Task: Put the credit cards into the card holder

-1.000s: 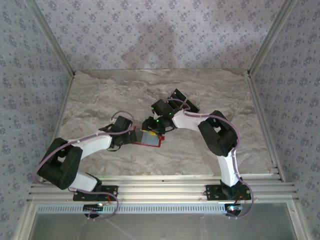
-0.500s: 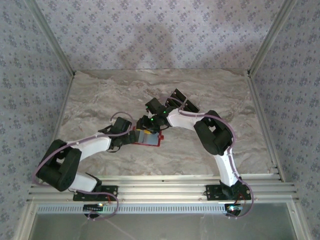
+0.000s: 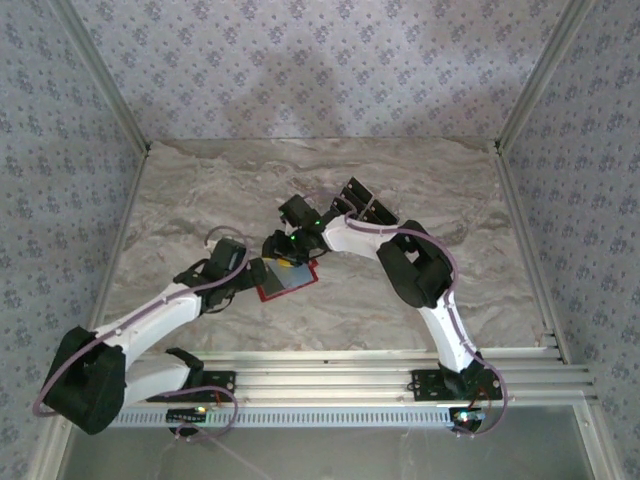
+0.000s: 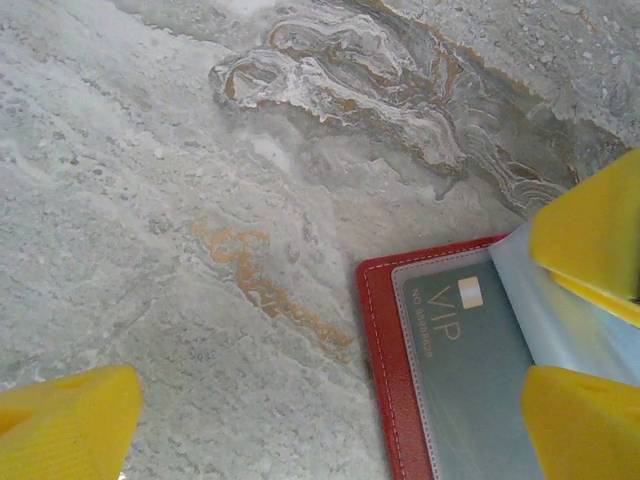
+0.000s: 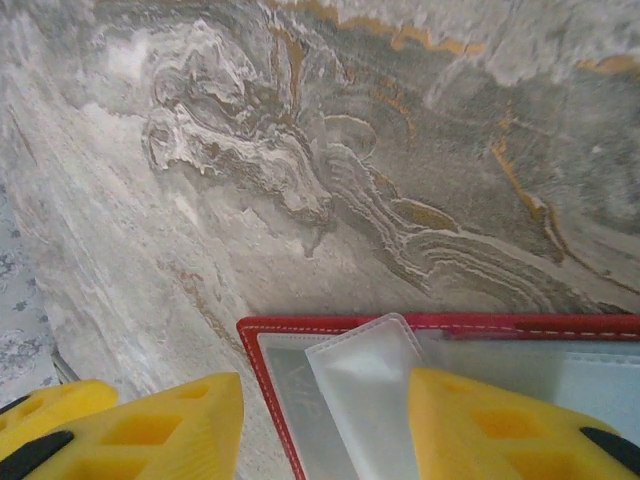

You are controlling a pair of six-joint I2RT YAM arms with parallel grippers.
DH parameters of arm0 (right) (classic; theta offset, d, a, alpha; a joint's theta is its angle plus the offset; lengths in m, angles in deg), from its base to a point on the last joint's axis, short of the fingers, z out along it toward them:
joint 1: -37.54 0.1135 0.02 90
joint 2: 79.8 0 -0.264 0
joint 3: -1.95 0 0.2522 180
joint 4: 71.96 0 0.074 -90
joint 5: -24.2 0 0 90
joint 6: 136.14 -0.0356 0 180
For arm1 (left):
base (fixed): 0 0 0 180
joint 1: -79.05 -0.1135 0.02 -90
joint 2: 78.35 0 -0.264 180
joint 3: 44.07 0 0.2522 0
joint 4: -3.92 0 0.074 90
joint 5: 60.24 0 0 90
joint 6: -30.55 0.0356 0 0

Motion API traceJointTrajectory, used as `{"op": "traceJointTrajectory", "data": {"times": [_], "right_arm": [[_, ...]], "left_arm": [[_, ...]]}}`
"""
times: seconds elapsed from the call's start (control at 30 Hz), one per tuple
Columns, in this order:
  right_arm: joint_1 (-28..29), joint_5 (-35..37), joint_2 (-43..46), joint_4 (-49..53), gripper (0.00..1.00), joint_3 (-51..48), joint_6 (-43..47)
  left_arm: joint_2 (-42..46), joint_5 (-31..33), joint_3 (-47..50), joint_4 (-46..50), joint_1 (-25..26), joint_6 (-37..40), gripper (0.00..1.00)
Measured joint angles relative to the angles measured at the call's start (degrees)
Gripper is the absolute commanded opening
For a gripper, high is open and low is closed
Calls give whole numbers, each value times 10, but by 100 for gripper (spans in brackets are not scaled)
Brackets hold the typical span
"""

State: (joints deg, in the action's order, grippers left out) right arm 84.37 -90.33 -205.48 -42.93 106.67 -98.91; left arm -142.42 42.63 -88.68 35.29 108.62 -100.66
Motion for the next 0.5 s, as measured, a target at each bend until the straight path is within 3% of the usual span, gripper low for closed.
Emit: {"op": "traceJointTrajectory", "data": {"times": [0.5], "right_arm": [[44, 1, -2, -16, 49, 6, -30]], "left_arm": [[49, 0, 11, 61, 0, -2, 98]]}}
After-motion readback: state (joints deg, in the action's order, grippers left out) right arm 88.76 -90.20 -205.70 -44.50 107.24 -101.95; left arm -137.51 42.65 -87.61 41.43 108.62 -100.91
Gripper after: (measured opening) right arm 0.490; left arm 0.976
